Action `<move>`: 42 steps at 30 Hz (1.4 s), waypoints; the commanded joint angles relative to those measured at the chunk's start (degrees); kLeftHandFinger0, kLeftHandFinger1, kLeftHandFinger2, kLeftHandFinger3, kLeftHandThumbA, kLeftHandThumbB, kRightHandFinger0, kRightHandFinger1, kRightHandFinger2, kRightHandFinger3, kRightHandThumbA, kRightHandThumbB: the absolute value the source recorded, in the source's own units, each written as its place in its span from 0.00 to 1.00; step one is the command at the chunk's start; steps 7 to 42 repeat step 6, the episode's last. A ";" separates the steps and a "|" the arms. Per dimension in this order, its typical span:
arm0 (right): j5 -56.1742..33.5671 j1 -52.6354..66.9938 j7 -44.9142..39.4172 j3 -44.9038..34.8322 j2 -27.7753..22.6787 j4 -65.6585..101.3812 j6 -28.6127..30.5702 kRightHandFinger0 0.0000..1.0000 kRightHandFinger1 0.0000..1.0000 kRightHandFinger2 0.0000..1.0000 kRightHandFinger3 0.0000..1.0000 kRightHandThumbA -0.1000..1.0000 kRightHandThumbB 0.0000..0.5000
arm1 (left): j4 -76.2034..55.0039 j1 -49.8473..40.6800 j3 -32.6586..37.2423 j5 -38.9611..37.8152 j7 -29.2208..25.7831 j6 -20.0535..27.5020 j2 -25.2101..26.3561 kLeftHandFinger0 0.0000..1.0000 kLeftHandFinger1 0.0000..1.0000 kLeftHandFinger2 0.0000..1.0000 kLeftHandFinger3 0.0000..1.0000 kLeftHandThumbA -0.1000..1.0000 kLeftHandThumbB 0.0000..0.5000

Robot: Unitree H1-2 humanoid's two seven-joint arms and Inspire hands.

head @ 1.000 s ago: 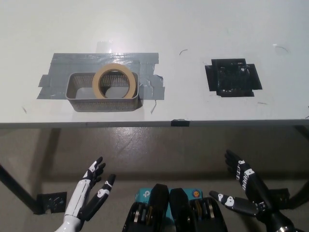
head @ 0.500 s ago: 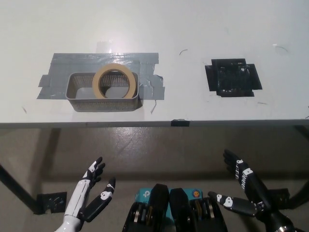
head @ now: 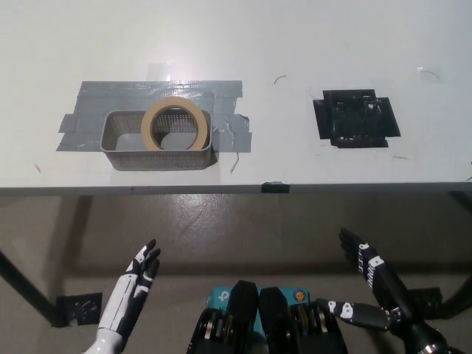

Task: The robot picks the tape placed on the black area with right hand and places it in the small grey container.

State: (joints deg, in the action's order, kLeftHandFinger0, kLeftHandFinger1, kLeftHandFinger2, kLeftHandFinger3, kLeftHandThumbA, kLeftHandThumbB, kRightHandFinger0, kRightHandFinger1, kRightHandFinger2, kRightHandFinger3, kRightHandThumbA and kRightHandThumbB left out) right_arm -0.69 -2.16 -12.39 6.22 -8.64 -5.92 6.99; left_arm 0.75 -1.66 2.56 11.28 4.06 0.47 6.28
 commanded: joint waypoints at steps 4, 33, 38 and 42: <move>-0.16 -1.13 -0.76 0.16 -0.41 0.73 4.11 1.00 1.00 1.00 1.00 1.00 0.39 | -0.24 -0.26 -0.05 -2.85 0.53 2.78 0.42 1.00 1.00 1.00 1.00 1.00 0.43; -0.21 -1.16 -0.76 0.12 -0.41 0.72 4.19 1.00 1.00 1.00 1.00 1.00 0.39 | -0.03 -0.14 0.02 -2.86 0.54 3.01 0.53 1.00 1.00 1.00 1.00 1.00 0.44; -0.21 -1.16 -0.76 0.12 -0.41 0.72 4.19 1.00 1.00 1.00 1.00 1.00 0.39 | -0.03 -0.14 0.02 -2.86 0.54 3.01 0.53 1.00 1.00 1.00 1.00 1.00 0.44; -0.21 -1.16 -0.76 0.12 -0.41 0.72 4.19 1.00 1.00 1.00 1.00 1.00 0.39 | -0.03 -0.14 0.02 -2.86 0.54 3.01 0.53 1.00 1.00 1.00 1.00 1.00 0.44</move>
